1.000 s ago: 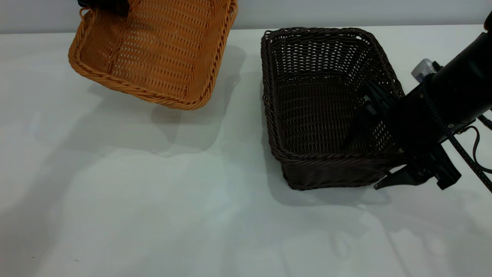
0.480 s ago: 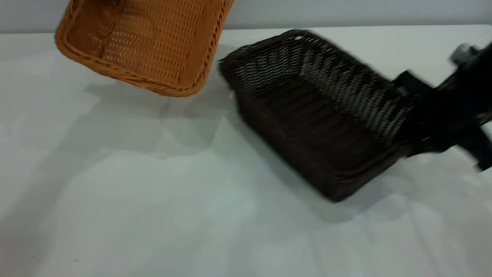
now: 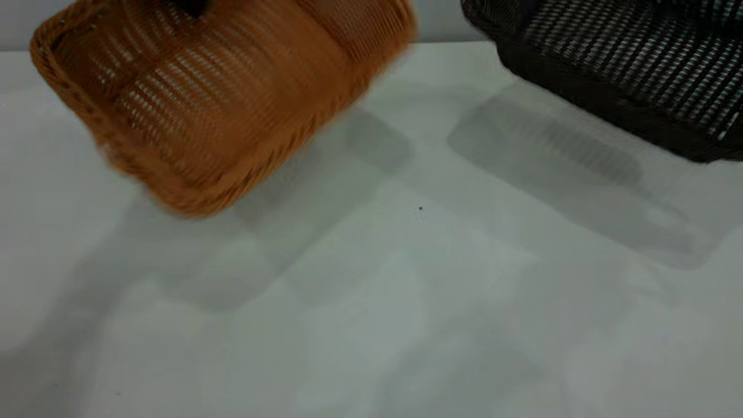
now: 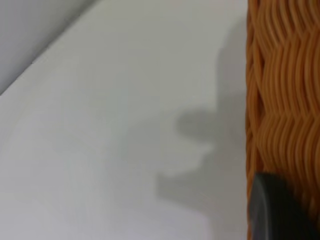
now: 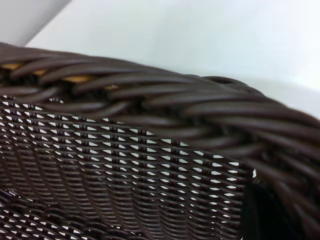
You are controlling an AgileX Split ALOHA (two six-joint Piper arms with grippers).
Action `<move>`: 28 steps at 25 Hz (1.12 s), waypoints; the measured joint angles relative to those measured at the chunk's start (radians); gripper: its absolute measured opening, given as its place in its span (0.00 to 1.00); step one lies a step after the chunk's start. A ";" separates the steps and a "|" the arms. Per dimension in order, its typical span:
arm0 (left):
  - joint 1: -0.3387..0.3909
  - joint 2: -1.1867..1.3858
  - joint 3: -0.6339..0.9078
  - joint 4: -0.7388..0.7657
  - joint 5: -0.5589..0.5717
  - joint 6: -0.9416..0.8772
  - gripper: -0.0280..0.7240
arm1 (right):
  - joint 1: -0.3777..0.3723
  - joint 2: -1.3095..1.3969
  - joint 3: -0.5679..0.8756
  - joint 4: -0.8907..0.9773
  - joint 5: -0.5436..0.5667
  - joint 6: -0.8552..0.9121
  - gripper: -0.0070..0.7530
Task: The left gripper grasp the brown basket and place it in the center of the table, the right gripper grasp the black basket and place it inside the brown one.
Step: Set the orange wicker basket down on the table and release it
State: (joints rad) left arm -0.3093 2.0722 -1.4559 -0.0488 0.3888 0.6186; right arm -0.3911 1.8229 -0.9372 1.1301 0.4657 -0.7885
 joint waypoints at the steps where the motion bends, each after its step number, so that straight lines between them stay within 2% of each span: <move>1: -0.024 0.008 0.000 -0.016 0.024 0.071 0.15 | -0.023 -0.001 -0.016 -0.029 0.046 0.012 0.12; 4: -0.104 0.047 0.000 -0.103 0.082 0.327 0.15 | -0.065 -0.001 -0.047 -0.116 0.161 0.048 0.12; 7: -0.170 0.096 0.000 -0.217 0.108 0.540 0.15 | -0.078 -0.001 -0.055 -0.157 0.205 0.074 0.12; 11: -0.218 0.148 0.000 -0.349 0.106 0.755 0.15 | -0.079 -0.001 -0.055 -0.179 0.237 0.090 0.12; 14: -0.234 0.173 0.000 -0.400 0.097 0.817 0.15 | -0.079 -0.001 -0.055 -0.182 0.262 0.096 0.12; 20: -0.244 0.189 0.000 -0.433 0.060 0.832 0.16 | -0.079 -0.001 -0.056 -0.186 0.291 0.099 0.12; 22: -0.248 0.194 0.000 -0.433 0.046 0.832 0.20 | -0.079 -0.001 -0.056 -0.187 0.296 0.099 0.12; 24: -0.251 0.199 0.000 -0.439 0.044 0.832 0.28 | -0.079 -0.001 -0.056 -0.187 0.300 0.099 0.12; 28: -0.252 0.201 -0.001 -0.439 0.039 0.831 0.51 | -0.079 -0.001 -0.056 -0.190 0.305 0.099 0.12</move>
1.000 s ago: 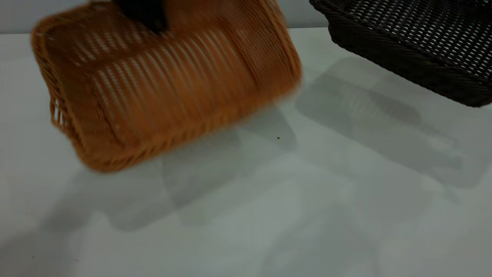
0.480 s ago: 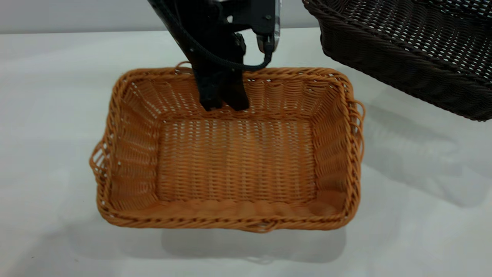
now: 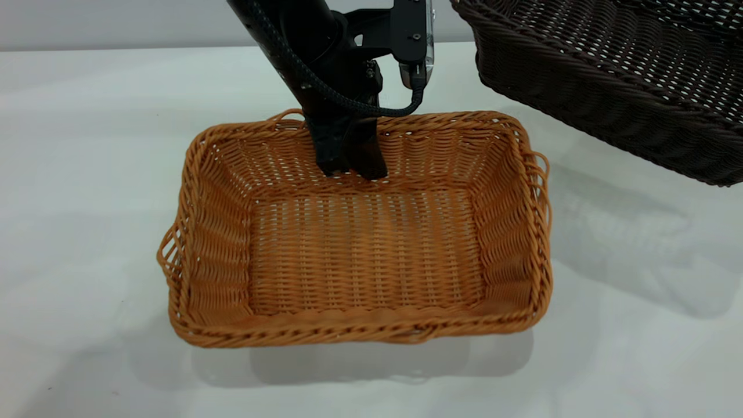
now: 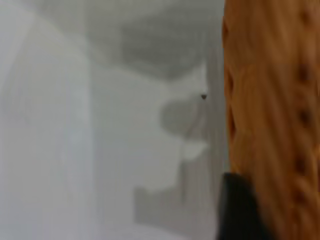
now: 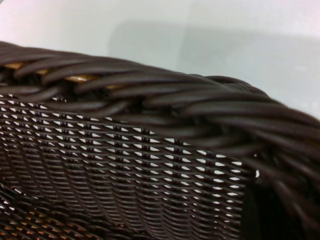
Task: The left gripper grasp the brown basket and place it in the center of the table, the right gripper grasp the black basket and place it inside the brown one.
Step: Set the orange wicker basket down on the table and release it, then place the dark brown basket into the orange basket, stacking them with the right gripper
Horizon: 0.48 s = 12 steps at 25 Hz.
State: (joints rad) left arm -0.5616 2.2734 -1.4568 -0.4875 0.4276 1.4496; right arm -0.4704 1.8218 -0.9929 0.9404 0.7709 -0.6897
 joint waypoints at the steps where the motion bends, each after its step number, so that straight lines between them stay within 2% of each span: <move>1: 0.000 0.000 0.000 -0.001 -0.008 -0.008 0.56 | 0.000 0.000 0.000 -0.001 0.000 0.000 0.12; 4: 0.001 -0.009 0.000 -0.002 -0.076 -0.101 0.65 | 0.000 0.000 0.000 -0.001 0.003 0.000 0.12; 7: 0.028 -0.062 0.000 -0.006 -0.145 -0.264 0.68 | 0.000 0.000 0.000 0.001 0.018 0.007 0.12; 12: 0.163 -0.192 0.000 -0.010 -0.077 -0.529 0.69 | 0.024 -0.002 0.000 0.016 0.049 0.018 0.12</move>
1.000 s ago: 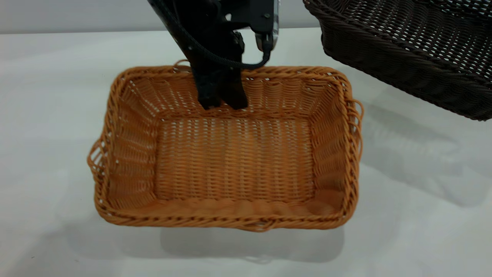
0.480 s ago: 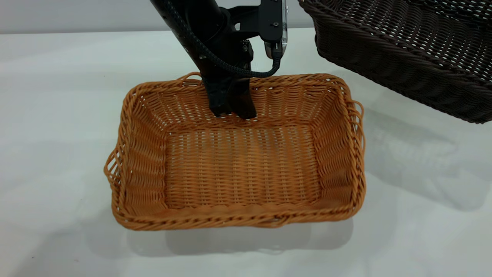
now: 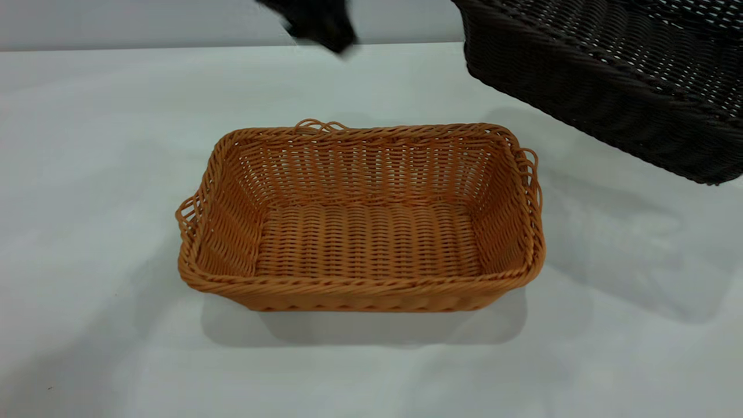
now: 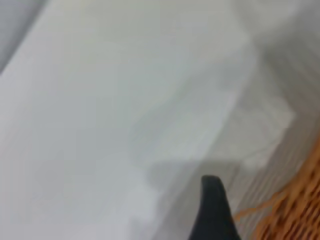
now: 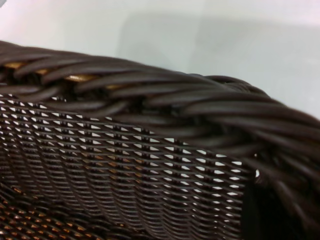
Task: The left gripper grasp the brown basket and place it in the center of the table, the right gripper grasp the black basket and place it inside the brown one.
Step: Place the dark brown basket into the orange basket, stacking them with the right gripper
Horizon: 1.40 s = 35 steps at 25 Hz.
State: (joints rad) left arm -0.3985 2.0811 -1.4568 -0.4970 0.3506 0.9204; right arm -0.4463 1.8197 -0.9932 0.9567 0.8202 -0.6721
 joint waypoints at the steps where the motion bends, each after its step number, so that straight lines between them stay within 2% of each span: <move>1: 0.035 -0.022 0.000 0.000 0.021 -0.036 0.69 | 0.019 -0.002 0.000 0.004 0.000 0.005 0.12; 5: 0.151 -0.067 0.000 0.000 0.066 -0.138 0.69 | 0.138 -0.010 -0.003 0.011 0.002 0.041 0.12; 8: 0.204 -0.069 0.000 0.002 0.077 -0.151 0.69 | 0.278 -0.010 -0.005 0.011 -0.002 0.085 0.12; 14: 0.226 -0.069 0.000 0.002 0.085 -0.151 0.69 | 0.542 0.002 -0.005 0.005 -0.075 0.160 0.12; 18: 0.226 -0.069 0.000 0.002 0.106 -0.149 0.69 | 0.653 0.059 -0.017 0.004 -0.113 0.170 0.12; 22: 0.226 -0.069 0.000 0.002 0.111 -0.149 0.69 | 0.688 0.145 -0.066 0.001 -0.118 0.170 0.12; 35: 0.226 -0.069 0.000 0.002 0.113 -0.128 0.69 | 0.692 0.233 -0.206 -0.099 -0.088 0.226 0.12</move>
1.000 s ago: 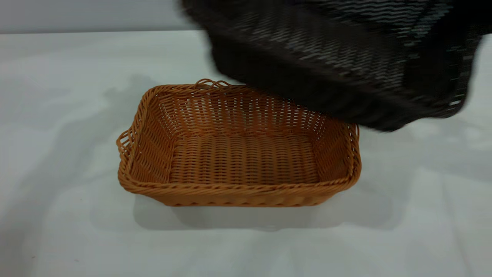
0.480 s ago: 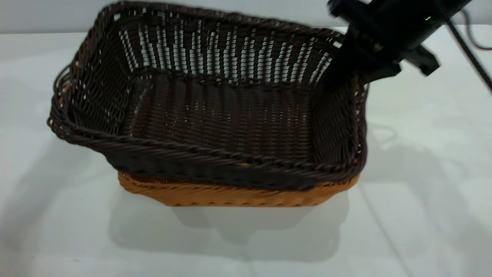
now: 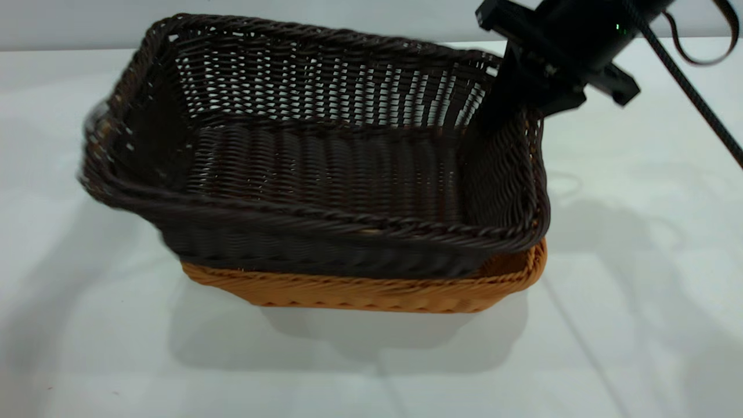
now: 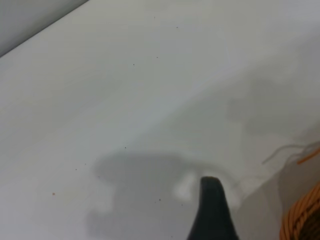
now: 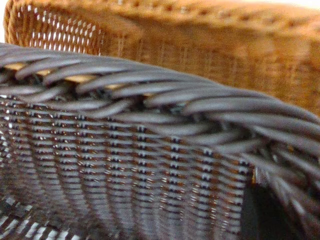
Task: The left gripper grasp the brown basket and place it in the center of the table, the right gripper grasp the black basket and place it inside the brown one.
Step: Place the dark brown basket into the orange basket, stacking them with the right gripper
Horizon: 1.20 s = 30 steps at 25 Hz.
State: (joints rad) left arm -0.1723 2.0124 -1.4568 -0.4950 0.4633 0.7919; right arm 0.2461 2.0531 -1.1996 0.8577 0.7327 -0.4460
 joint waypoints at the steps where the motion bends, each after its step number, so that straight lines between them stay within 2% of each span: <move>1: 0.000 0.000 0.000 0.000 0.000 0.001 0.69 | -0.004 0.000 -0.012 -0.017 -0.001 0.009 0.12; 10: 0.000 0.000 0.000 0.000 -0.001 0.003 0.69 | -0.025 0.009 -0.033 -0.188 0.004 0.195 0.12; 24: 0.000 0.000 0.000 0.000 -0.006 0.004 0.69 | -0.024 0.077 -0.037 -0.150 -0.012 0.204 0.14; 27: 0.000 0.000 0.000 0.000 -0.006 0.005 0.69 | -0.024 0.077 -0.039 -0.141 -0.008 0.203 0.21; 30: 0.000 0.000 0.000 0.001 -0.006 0.020 0.69 | -0.024 0.077 -0.040 -0.132 0.000 0.181 0.37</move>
State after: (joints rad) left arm -0.1723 2.0124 -1.4568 -0.4941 0.4573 0.8115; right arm 0.2219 2.1305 -1.2395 0.7254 0.7330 -0.2653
